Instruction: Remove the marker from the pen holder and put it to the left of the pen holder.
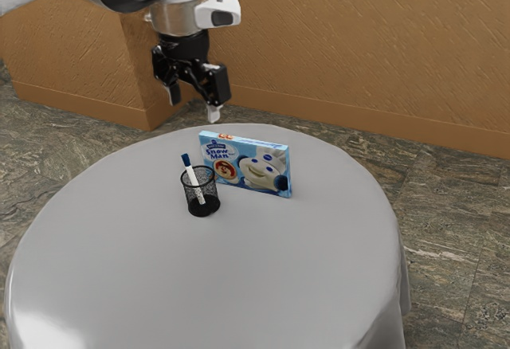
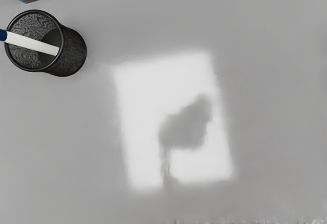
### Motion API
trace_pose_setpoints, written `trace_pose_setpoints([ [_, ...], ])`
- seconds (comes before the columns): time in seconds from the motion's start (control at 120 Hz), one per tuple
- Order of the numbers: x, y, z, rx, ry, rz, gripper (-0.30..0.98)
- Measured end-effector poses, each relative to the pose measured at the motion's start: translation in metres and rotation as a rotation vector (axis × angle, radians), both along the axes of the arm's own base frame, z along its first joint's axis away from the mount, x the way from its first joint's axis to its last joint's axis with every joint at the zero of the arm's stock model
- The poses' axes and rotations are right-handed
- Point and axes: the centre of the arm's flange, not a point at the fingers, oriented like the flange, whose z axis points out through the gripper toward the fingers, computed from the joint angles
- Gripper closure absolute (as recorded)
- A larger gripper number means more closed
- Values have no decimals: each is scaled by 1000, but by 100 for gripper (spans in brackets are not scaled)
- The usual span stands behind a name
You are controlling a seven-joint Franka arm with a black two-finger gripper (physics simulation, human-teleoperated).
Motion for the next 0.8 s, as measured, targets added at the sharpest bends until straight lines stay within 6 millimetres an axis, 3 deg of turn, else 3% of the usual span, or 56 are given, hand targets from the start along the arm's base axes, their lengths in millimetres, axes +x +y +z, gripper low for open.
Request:
trace_pose_setpoints([
  [0.1,-9,-28,-1,0,1,-45,0],
  [0.167,-17,-46,-16,1,31,-68,0],
  [0.233,-25,-60,-58,30,84,-89,0],
  [0.292,-38,-58,-95,42,122,-95,0],
  [0.317,-35,-43,-110,40,136,-70,0],
  [0.342,-25,-16,-127,34,150,-20,0],
  [0.425,15,111,-185,-17,188,211,0],
  [0.508,23,245,-210,-80,157,449,0],
  [0.55,24,287,-215,-114,124,527,0],
  [0.583,30,294,-218,-141,101,544,0],
  [0.692,58,257,-220,-189,46,478,0],
  [0.8,69,249,-220,-226,9,462,0],
])
